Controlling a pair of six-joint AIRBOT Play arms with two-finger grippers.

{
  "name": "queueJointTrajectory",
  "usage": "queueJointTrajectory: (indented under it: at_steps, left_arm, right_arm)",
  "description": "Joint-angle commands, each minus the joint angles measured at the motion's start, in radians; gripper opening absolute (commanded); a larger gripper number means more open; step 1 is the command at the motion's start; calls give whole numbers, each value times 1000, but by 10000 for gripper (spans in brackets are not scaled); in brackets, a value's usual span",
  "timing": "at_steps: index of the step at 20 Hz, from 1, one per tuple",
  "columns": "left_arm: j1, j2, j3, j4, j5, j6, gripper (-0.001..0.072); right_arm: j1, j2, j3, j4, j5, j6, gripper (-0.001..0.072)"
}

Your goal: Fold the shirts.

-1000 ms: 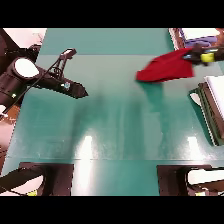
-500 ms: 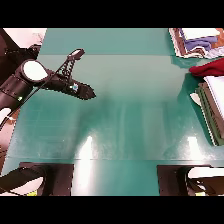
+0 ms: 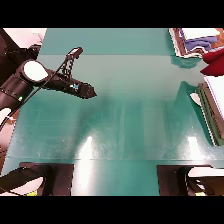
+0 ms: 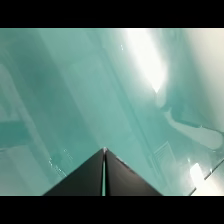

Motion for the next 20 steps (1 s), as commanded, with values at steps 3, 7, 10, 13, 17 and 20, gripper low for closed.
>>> queueJointTrajectory:
  at_steps: [3,7,10,13,17,20]
  left_arm:
    - [-1,0,1,0,2,1,28]
    - [-1,0,1,0,1,2,28]
    - [-1,0,1,0,-7,2,28]
    - [-1,0,1,1,-15,2,28]
    - [-1,0,1,3,-27,3,28]
    - [-1,0,1,3,-48,3,28]
  right_arm:
    - [-108,120,-132,4,111,-21,16]
    - [-172,230,-301,-114,151,-31,17]
    - [-201,307,-423,-286,174,-31,17]
    - [-239,373,-543,-407,195,-31,18]
    - [-296,442,-670,-502,210,-31,22]
    - [-325,467,-705,-608,223,-25,393]
